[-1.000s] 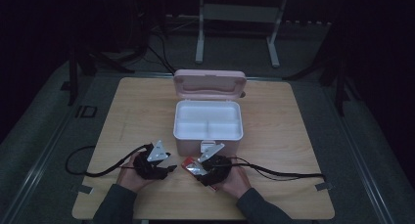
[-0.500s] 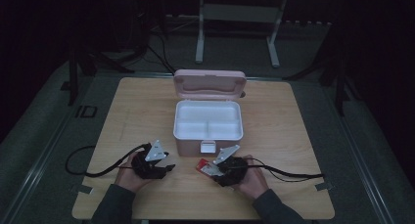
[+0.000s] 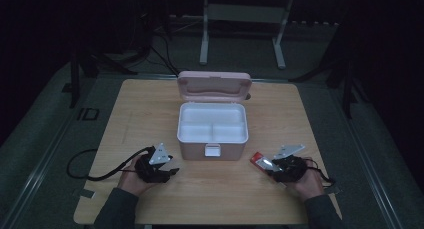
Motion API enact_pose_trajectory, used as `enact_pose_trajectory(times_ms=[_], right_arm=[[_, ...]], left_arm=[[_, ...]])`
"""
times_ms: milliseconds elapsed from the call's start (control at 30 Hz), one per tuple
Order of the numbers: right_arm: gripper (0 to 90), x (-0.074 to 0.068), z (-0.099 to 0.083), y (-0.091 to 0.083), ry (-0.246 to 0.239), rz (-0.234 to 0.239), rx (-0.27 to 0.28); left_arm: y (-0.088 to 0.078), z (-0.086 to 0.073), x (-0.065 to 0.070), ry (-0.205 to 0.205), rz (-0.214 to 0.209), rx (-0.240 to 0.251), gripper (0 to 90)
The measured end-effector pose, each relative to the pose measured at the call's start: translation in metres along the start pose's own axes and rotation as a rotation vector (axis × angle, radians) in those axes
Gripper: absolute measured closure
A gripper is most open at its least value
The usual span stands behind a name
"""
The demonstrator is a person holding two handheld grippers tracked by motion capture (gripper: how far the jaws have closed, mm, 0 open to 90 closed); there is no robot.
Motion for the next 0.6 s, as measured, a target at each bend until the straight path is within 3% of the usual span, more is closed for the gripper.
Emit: enact_pose_trajectory(times_ms=[200,333,600], right_arm=[[50.9,0.040,-0.011,-0.006,0.079,-0.034,0.018],[50.8,0.058,-0.018,-0.009,0.121,-0.056,0.025],[48.2,0.061,-0.020,-0.010,0.129,-0.061,0.018]], left_arm=[[0.000,-0.003,-0.002,-0.006,-0.002,-0.003,49.2],[-0.001,-0.004,-0.004,-0.013,-0.001,-0.002,49.2],[0.000,-0.005,-0.004,-0.013,-0.003,-0.006,49.2]])
Point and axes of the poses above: each handheld gripper's, and its own axes: y roughly forward along the jaws, z roughly out of its top, x roughly to its right, the point moved 9 cm from there along y, roughly forward along the jaws, and after that the axes turned 4 degrees about y, right-handed, at the moved point
